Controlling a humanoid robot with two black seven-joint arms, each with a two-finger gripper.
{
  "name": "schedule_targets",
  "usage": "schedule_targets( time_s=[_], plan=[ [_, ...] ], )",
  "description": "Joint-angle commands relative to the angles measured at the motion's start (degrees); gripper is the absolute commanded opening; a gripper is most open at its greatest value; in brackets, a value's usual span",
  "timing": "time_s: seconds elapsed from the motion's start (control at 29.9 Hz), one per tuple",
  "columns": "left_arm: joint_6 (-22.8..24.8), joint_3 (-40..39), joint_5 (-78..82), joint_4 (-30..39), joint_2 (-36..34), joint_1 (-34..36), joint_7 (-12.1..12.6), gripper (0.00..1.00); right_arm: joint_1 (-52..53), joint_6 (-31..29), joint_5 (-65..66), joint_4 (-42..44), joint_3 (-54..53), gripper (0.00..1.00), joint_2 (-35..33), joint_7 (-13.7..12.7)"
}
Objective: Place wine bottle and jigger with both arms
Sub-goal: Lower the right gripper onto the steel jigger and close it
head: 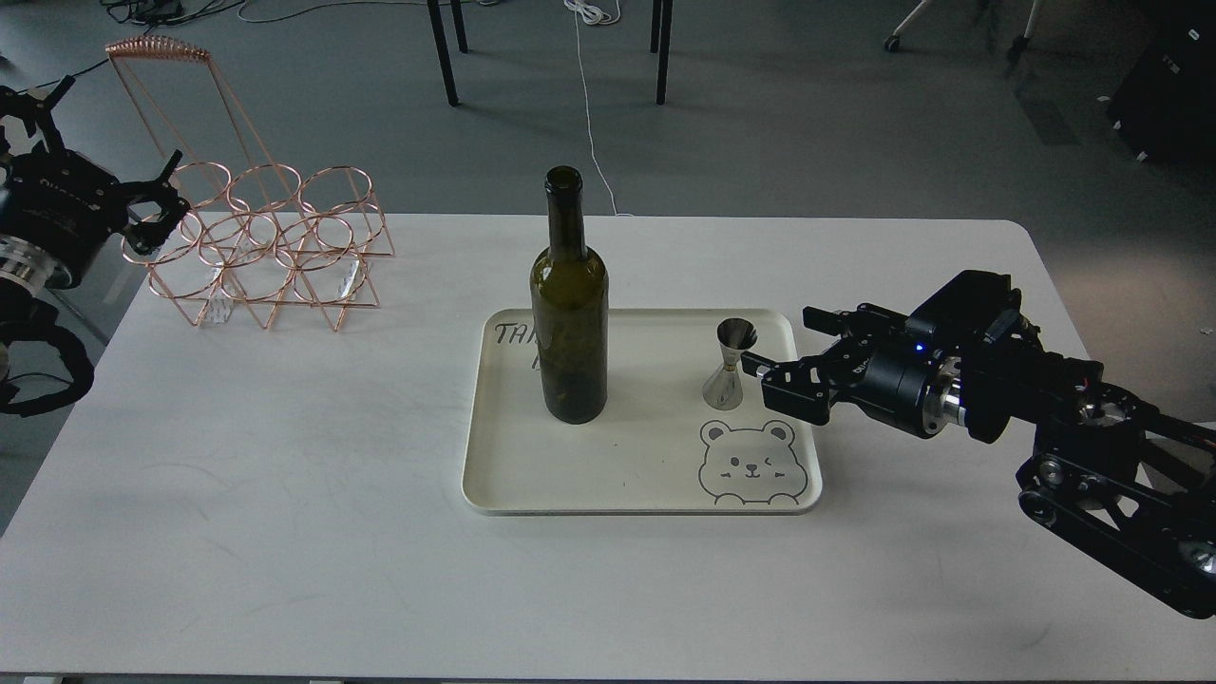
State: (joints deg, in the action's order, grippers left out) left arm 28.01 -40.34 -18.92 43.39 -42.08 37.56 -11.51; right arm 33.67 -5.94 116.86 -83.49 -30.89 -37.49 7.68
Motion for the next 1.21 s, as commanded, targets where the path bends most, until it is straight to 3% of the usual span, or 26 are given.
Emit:
schedule_targets(
  time_s=[0.0, 0.3, 0.8, 0.94, 1.04, 1.17],
  plan=[
    [0.0, 0.0, 0.0, -0.1, -0.1, -0.1, -0.4, 0.99, -0.4, 0.8, 5.4, 3.3, 1.2, 0.92, 2.2, 0.1],
    [0.0, 0.0, -0.1, -0.8, 0.0, -0.3, -0.4, 0.99, -0.7, 0.8, 6.2, 12.5, 1.2, 0.71, 9.7, 0.2],
    [0.0, -0.5, -0.4, -2.1, 0.2, -0.1, -0.5, 0.99, 2.4, 0.8, 7.5, 20.4, 1.3, 0.69, 18.1, 0.2],
    [0.0, -0.5, -0.4, -2.1, 0.0, 0.1, -0.5, 0.99, 2.5, 0.8, 7.6, 21.1, 1.3, 0.63, 19.3, 0.2],
    [0.0, -0.5, -0.4, -2.2, -0.1, 0.1, -0.5, 0.99, 2.6, 0.8, 7.7, 21.2, 1.3, 0.54, 19.6, 0.2],
    [0.0, -0.5, -0.4, -2.2, -0.2, 0.1, -0.5, 0.99, 2.8, 0.8, 8.1, 21.3, 1.3, 0.29, 19.4, 0.1]
  ],
)
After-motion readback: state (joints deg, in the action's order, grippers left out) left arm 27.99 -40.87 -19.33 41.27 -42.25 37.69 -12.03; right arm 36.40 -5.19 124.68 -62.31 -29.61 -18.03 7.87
